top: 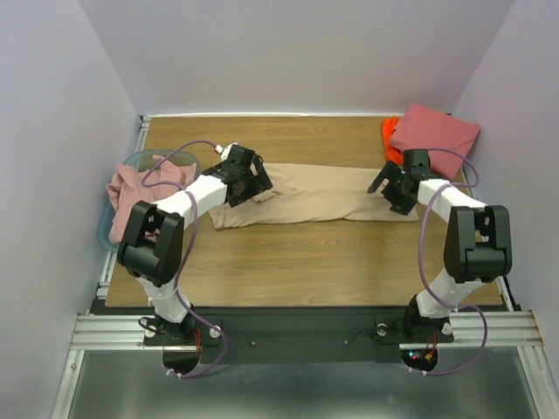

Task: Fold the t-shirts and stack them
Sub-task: Fold the tshirt

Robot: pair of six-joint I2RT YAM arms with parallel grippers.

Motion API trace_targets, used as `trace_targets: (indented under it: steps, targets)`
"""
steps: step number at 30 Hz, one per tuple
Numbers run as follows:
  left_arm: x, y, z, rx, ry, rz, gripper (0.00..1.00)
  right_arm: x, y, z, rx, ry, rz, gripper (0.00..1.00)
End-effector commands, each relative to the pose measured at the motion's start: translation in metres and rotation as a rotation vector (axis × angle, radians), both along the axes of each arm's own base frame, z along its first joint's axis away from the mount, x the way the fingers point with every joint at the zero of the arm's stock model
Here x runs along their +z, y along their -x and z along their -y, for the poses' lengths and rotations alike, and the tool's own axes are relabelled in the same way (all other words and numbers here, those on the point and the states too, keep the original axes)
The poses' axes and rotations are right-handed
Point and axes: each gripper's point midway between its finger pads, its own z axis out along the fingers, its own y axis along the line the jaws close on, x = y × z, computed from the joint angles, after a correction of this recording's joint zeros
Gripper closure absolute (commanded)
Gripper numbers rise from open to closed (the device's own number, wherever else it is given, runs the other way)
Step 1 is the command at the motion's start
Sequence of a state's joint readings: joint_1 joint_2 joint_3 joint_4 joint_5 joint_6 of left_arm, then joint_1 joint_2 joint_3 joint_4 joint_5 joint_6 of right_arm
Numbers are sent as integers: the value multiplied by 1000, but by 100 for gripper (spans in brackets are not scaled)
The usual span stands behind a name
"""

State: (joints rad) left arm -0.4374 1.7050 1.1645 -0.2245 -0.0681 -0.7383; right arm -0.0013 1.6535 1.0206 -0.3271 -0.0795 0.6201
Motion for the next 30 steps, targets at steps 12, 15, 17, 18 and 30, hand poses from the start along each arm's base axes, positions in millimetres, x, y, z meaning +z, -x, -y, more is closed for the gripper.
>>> trace_targets:
  steps: [12,15,17,18,30]
  targets:
    - [5,-85,38,-39,-6,73,2,12,-78,57,-193,273,103,0]
    - [28,-107,49,-58,14,133,2,17,-88,66,-215,323,114,0]
    - [38,-122,54,-58,21,158,2,19,-91,69,-199,346,115,0]
    - [30,-128,55,-60,11,149,2,24,-92,86,-239,370,118,0]
    - [50,-161,63,-100,29,182,2,72,-89,77,-155,324,218,0]
